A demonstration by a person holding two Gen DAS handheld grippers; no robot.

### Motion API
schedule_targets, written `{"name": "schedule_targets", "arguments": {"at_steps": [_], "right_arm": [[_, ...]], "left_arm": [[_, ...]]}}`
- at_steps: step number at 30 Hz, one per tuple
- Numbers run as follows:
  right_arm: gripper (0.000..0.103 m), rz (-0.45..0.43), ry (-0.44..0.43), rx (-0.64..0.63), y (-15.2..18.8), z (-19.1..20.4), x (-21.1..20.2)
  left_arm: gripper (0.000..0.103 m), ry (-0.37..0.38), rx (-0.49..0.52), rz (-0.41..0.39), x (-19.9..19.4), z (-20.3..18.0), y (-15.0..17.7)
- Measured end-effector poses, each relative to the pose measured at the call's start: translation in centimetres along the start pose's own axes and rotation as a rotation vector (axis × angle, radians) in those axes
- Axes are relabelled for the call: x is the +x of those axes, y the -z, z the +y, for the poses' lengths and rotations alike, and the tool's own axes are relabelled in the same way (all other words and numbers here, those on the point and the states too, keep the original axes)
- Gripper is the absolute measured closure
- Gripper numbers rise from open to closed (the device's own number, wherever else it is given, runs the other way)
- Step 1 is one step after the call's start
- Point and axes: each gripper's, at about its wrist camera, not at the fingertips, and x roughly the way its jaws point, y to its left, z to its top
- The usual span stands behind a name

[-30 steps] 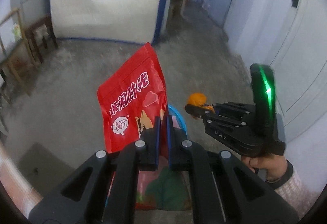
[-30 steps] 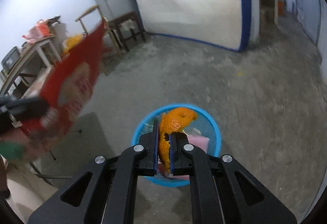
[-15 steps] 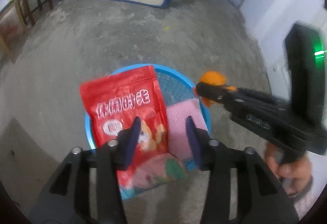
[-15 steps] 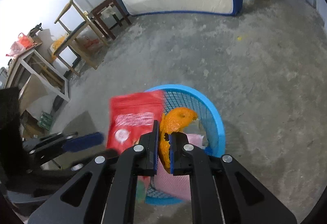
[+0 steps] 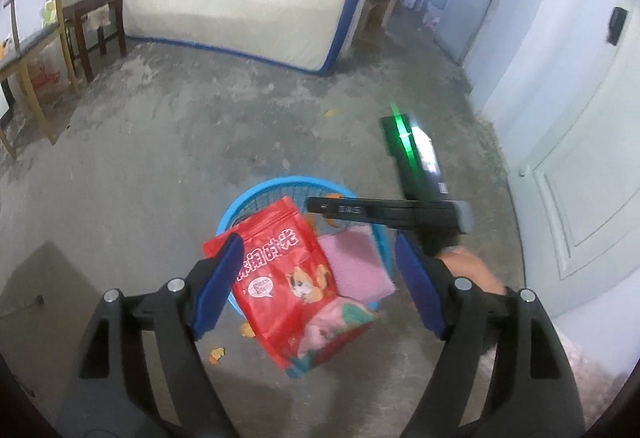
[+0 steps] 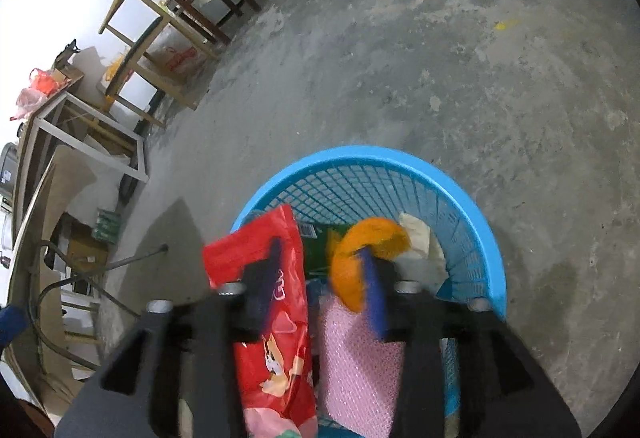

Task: Collect trash
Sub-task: 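Open the right tool to drop the peel while the left tool releases the red bag, then push the red bag down into the basket with the right tool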

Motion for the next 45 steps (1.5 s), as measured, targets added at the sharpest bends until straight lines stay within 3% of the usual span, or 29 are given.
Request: {"name": "schedule_targets", "arguments": {"at_steps": [6,12,16,20,24,28,32,34,45], "right_arm": [[0.056,-0.071,-0.037,-0.025,-0.1,0.5,-3.1],[0.056,-0.089,-0.017,-0.027,-0.1,1.2,-4.8],[0.056,-0.103,-0.049,-0.079,2.1,3.5,-6.8],[0.056,-0.06,-0.06,-0.168,6.2,6.7,-7.3],[0.067,0.037,-0.075,-0.231,9.8,9.4,-5.1],[0.08,0.135,-0.035,-0.197,9.8,9.4,-0.9],[0.09,0.232,0.107,-0.153,8.4,7.4,3.8],[0.101,0.269,0.145,-0.12,7.7,6.1,5.6],[0.102,0.289,0.276,-0.096,4.2,3.4,9.9]], "left_arm": [[0.022,0.056,0.008,-0.092,-6.0,-1.6,0.0],[0.02,0.037,0.028,-0.156,-11.1,-2.0,1.3],[0.02,0.022,0.013,-0.166,-14.3,-1.3,3.1],[0.017,-0.031,0.04,-0.133,-16.5,-1.3,6.3],[0.014,-0.072,0.085,-0.065,-16.5,-2.0,9.8],[0.014,-0.117,0.108,-0.012,-15.4,-2.6,12.4],[0.014,-0.192,0.184,0.019,-14.3,-3.1,14.1],[0.014,-0.189,0.192,0.018,-14.4,-2.9,14.5],[0.014,-0.153,0.12,0.061,-13.4,-0.3,15.1]]}}
